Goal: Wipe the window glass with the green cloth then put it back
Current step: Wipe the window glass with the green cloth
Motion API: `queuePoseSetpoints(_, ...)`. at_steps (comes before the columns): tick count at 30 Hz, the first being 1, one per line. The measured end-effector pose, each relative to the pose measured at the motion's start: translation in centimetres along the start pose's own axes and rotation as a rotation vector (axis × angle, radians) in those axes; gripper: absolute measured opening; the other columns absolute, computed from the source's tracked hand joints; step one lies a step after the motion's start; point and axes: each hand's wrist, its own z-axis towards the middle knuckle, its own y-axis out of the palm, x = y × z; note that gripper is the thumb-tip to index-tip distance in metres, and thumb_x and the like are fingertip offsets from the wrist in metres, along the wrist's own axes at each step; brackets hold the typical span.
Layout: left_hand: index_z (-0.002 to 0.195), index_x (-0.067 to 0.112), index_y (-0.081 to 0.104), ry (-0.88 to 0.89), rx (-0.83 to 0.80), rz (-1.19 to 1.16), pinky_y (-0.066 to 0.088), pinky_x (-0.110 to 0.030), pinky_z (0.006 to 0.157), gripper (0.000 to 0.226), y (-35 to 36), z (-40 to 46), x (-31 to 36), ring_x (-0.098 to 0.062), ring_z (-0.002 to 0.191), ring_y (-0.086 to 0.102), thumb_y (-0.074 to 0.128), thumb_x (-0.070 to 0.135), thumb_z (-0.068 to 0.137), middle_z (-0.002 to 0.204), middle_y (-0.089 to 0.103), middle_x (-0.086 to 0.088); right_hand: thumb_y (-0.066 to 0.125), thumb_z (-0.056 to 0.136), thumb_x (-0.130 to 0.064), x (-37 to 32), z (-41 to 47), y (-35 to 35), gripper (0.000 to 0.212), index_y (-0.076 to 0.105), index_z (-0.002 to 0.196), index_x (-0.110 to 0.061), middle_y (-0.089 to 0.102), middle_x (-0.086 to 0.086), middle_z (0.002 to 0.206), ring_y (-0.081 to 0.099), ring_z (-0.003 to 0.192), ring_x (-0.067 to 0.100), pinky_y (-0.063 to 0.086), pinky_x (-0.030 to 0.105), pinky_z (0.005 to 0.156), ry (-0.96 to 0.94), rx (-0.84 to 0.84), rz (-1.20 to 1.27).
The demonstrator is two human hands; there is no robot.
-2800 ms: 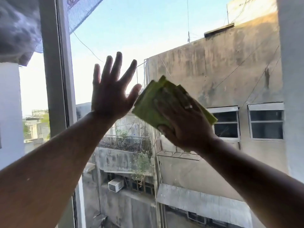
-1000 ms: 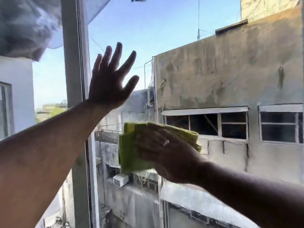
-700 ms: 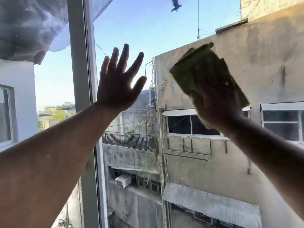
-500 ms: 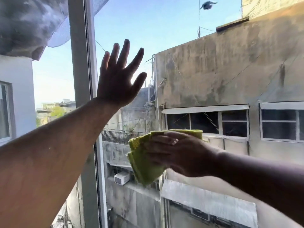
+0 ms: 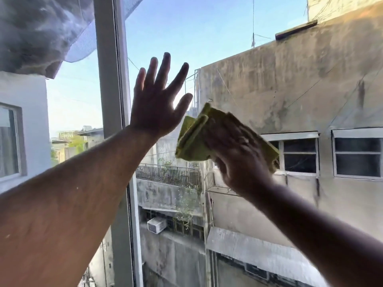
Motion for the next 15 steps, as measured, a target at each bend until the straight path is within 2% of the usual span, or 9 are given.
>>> queuePoseSetpoints(1,0.160,0.031,0.022,0.001,-0.005,-0.002,0.010,-0.052,0.124,0.065,0.0,0.0,0.0,-0.037,0.155,0.012,0.019,0.061,0.102,0.169,0.013,-0.013,0.065,0.092,-0.022,-1.7,-1.2,0.8,0.051,0.057,0.141,-0.034,0.051,-0.005,0.154,0.041,0.147,0.022,0.014,0.034,0.129,-0.025,-0.029,0.014)
queuePoseSetpoints(3,0.160,0.032,0.020,0.009,-0.015,-0.011,0.010,-0.053,0.124,0.066,0.0,0.2,-0.1,-0.038,0.155,0.011,0.018,0.063,0.102,0.169,0.012,-0.013,0.060,0.094,-0.019,-3.9,-3.2,1.5,0.053,0.053,0.143,-0.037,0.046,-0.008,0.158,0.037,0.150,0.020,0.010,0.034,0.129,-0.300,-0.186,0.018)
queuePoseSetpoints(5,0.160,0.032,0.020,0.011,-0.011,-0.015,0.010,-0.053,0.124,0.065,0.1,0.0,-0.2,-0.038,0.155,0.012,0.019,0.062,0.102,0.169,0.012,-0.013,0.059,0.097,-0.020,-1.5,-2.0,-0.1,0.049,0.053,0.142,-0.036,0.048,-0.009,0.156,0.037,0.147,0.018,0.023,0.036,0.126,-0.551,-0.264,-0.045)
queuePoseSetpoints(6,0.159,0.032,0.021,0.008,-0.002,-0.011,0.011,-0.053,0.124,0.065,0.2,0.0,-0.2,-0.038,0.155,0.013,0.020,0.061,0.102,0.169,0.013,-0.013,0.060,0.098,-0.025,0.9,-0.4,-1.0,0.044,0.056,0.141,-0.035,0.052,-0.006,0.153,0.041,0.143,0.019,0.030,0.036,0.121,-0.533,-0.229,-0.103)
queuePoseSetpoints(7,0.159,0.031,0.022,0.007,0.007,-0.003,0.012,-0.053,0.124,0.064,0.3,0.0,-0.2,-0.038,0.155,0.014,0.021,0.060,0.102,0.169,0.014,-0.013,0.057,0.099,-0.034,3.6,1.4,-1.8,0.043,0.055,0.142,-0.034,0.052,-0.001,0.153,0.043,0.141,0.023,0.035,0.039,0.116,-0.402,-0.160,-0.162)
queuePoseSetpoints(9,0.159,0.032,0.022,0.007,0.010,0.005,0.012,-0.053,0.124,0.064,0.4,0.1,-0.2,-0.037,0.155,0.014,0.022,0.059,0.102,0.169,0.014,-0.012,0.043,0.099,-0.048,8.8,4.4,-4.3,0.057,0.045,0.152,-0.025,0.044,0.011,0.159,0.041,0.144,0.036,0.040,0.049,0.113,0.011,-0.006,-0.269)
queuePoseSetpoints(11,0.159,0.032,0.021,0.011,0.004,0.001,0.011,-0.053,0.124,0.063,0.4,0.0,-0.3,-0.037,0.155,0.013,0.023,0.060,0.102,0.169,0.012,-0.013,0.036,0.100,-0.048,11.1,5.8,-5.5,0.067,0.031,0.159,-0.017,0.033,0.018,0.163,0.034,0.147,0.044,0.039,0.054,0.111,0.258,0.079,-0.329)
queuePoseSetpoints(13,0.159,0.033,0.021,0.019,0.010,-0.005,0.011,-0.052,0.124,0.063,0.5,0.0,-0.4,-0.037,0.155,0.012,0.023,0.059,0.103,0.169,0.012,-0.012,0.036,0.100,-0.046,9.6,6.2,-4.3,0.068,0.025,0.160,-0.014,0.029,0.022,0.164,0.027,0.149,0.045,0.035,0.054,0.113,0.381,0.140,-0.327)
queuePoseSetpoints(15,0.159,0.033,0.023,0.017,0.020,-0.003,0.011,-0.052,0.124,0.062,0.6,0.0,-0.5,-0.036,0.155,0.013,0.022,0.059,0.103,0.169,0.013,-0.012,0.039,0.097,-0.045,5.6,5.4,-2.5,0.066,0.026,0.158,-0.021,0.029,0.019,0.163,0.026,0.149,0.041,0.032,0.051,0.116,0.365,0.129,-0.299)
